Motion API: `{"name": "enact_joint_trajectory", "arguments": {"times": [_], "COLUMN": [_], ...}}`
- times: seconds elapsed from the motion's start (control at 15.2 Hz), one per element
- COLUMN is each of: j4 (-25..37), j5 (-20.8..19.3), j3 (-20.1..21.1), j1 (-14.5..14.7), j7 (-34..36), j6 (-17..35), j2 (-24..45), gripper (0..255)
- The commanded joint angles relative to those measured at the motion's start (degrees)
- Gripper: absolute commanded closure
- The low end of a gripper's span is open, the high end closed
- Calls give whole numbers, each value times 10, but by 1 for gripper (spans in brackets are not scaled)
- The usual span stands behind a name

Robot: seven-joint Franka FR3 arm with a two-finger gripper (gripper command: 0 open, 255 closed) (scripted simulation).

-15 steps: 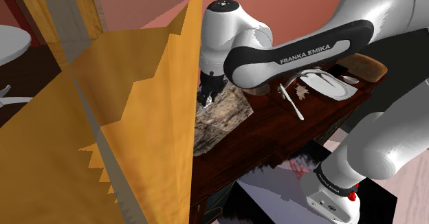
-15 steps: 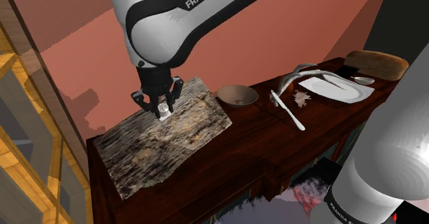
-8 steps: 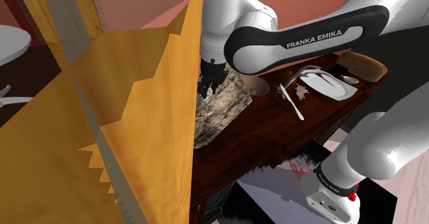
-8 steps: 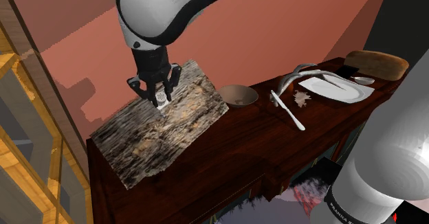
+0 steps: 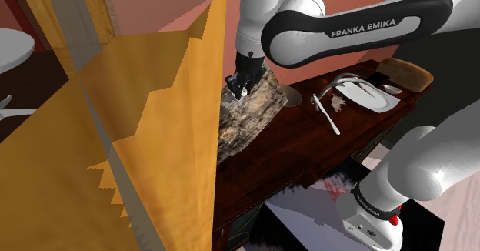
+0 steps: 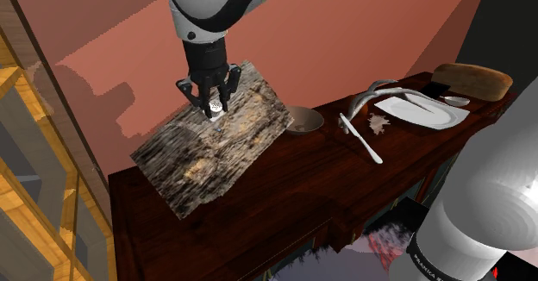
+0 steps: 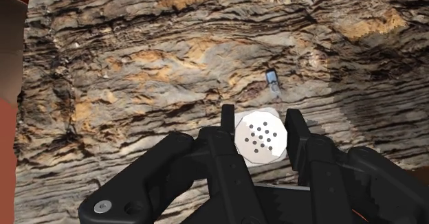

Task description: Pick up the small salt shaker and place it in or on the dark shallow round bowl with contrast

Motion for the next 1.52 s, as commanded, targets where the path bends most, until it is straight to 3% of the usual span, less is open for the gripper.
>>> {"name": "enact_joint_trajectory", "arguments": {"times": [0.0, 0.73, 1.45], "j4": [-15, -52, -9], "j5": [5, 6, -4], "j3": [-21, -135, -242], "j1": [-9, -62, -120], "j7": [-34, -201, -358], "j6": [5, 15, 17], "j2": [-15, -60, -30], "gripper": [255, 255, 255]}}
